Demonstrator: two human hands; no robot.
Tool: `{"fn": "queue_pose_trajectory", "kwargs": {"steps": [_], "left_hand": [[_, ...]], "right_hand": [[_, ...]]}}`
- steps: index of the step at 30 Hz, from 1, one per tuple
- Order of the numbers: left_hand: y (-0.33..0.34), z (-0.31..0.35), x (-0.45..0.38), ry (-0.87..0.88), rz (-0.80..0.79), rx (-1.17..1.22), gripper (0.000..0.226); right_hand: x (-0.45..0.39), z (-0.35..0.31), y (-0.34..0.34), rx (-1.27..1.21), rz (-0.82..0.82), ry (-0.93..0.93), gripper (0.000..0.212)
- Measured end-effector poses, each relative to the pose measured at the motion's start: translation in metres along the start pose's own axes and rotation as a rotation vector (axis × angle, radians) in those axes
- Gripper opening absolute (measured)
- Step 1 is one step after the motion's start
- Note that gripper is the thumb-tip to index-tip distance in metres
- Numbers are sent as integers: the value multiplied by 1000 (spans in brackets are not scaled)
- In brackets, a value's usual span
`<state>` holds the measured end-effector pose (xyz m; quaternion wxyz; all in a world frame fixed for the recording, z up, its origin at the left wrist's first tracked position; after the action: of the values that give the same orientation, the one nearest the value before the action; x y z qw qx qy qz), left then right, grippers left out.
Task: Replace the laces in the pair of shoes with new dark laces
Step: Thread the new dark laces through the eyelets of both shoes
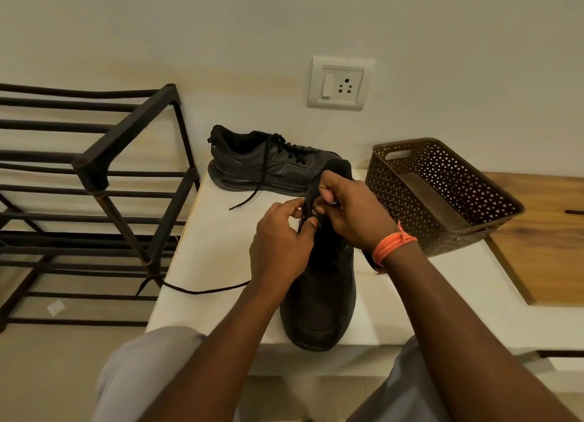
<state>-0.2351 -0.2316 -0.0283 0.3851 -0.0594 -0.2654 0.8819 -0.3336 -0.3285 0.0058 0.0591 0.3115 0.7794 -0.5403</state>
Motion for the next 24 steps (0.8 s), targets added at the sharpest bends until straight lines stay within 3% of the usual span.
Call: {"fn": "queue_pose_trajectory", "kwargs": {"steps": [5, 10, 15, 20, 24], "left_hand": [[1, 1, 0, 61, 26, -20, 36], [2, 0, -2, 92, 8, -33, 37], [2, -2, -4, 83, 0, -18, 38], [2, 5, -5, -13, 0, 71, 36], [-4, 2, -12, -185, -147, 276, 29]], "right_hand": [[-7, -3, -2, -16, -91, 92, 42], [-9, 1, -8, -252, -29, 185, 44], [-9, 2, -4, -168, -28, 151, 41], [-1, 2, 5, -255, 16, 117, 31], [7, 6, 7, -327, 71, 121, 27]]}}
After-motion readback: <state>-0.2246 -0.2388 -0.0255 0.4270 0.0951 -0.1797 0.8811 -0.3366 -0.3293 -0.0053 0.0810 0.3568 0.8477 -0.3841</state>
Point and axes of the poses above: each hand's wrist, its own x-axis away from the middle knuckle, its own y-axis out of the palm, z = x × y, the point moved 1 cm from there along -x, towards the middle knuckle, and after that the axes turned 15 degrees about -y, right-handed, at the moved point
